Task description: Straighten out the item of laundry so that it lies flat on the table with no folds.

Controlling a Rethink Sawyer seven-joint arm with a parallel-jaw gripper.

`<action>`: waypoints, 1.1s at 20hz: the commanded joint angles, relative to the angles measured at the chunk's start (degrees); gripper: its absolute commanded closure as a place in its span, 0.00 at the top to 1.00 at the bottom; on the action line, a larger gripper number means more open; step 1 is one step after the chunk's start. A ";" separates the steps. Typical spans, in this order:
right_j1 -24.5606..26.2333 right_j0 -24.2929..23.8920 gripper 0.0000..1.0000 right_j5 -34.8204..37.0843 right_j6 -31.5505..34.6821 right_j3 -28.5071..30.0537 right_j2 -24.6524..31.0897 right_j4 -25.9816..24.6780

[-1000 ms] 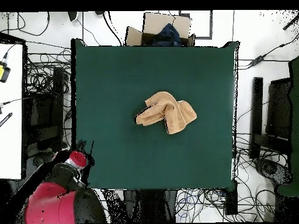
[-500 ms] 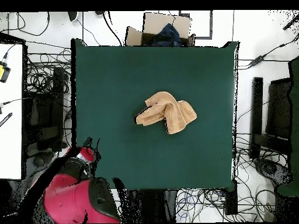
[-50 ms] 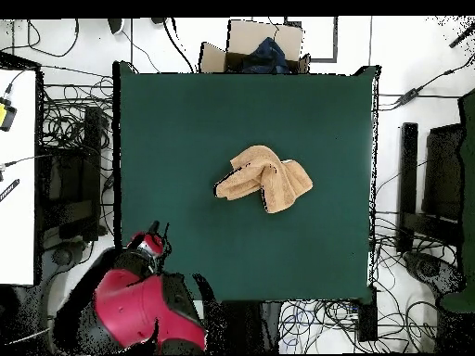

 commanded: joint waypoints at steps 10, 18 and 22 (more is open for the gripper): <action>10.84 -3.15 1.00 -10.82 12.41 9.57 2.50 -0.98; 14.23 -0.29 1.00 -11.84 16.07 10.61 -2.47 3.80; 15.32 -0.74 1.00 -11.34 16.04 11.06 -1.77 5.49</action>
